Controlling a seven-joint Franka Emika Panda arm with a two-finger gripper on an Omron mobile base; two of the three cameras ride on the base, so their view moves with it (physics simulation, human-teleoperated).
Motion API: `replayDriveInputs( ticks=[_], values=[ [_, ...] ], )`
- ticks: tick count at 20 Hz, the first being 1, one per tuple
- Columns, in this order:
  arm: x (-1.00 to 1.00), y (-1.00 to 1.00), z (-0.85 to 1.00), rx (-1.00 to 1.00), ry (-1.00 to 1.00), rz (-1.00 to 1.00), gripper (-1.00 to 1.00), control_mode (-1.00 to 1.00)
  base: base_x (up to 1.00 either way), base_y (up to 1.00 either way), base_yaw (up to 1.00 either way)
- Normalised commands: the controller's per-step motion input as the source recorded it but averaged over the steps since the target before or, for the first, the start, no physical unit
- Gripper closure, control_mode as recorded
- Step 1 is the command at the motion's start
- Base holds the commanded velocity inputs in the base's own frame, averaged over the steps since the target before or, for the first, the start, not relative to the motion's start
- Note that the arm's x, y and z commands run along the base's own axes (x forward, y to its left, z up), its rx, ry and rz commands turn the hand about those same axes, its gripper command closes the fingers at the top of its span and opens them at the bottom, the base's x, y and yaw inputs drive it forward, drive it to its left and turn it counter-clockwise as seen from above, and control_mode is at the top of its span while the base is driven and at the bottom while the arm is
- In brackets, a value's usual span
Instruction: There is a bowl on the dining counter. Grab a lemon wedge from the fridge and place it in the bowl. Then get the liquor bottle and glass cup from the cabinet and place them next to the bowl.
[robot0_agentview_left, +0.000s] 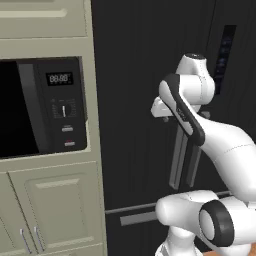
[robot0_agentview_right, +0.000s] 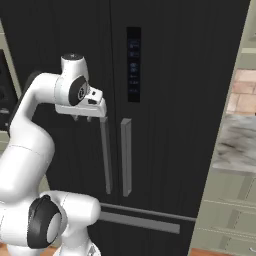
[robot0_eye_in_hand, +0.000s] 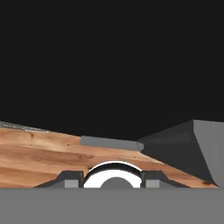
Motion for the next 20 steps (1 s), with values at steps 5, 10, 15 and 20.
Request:
replayDriveInputs(
  ticks=[5, 10, 15, 20],
  values=[
    [-0.15, 0.00, -0.09, -0.02, 0.00, 0.00, -1.00, -1.00, 0.00, 0.00, 0.00],
    [-0.54, -0.16, -0.19, 0.00, -0.26, 0.00, -1.00, -1.00, 0.00, 0.00, 0.00],
    [-0.04, -0.03, -0.04, 0.00, -0.02, 0.00, -1.00, 1.00, -0.04, -0.17, -0.02],
    [0.00, 0.00, 0.00, 0.00, 0.00, 0.00, -1.00, 1.00, -0.09, -0.20, -0.05]
  ],
)
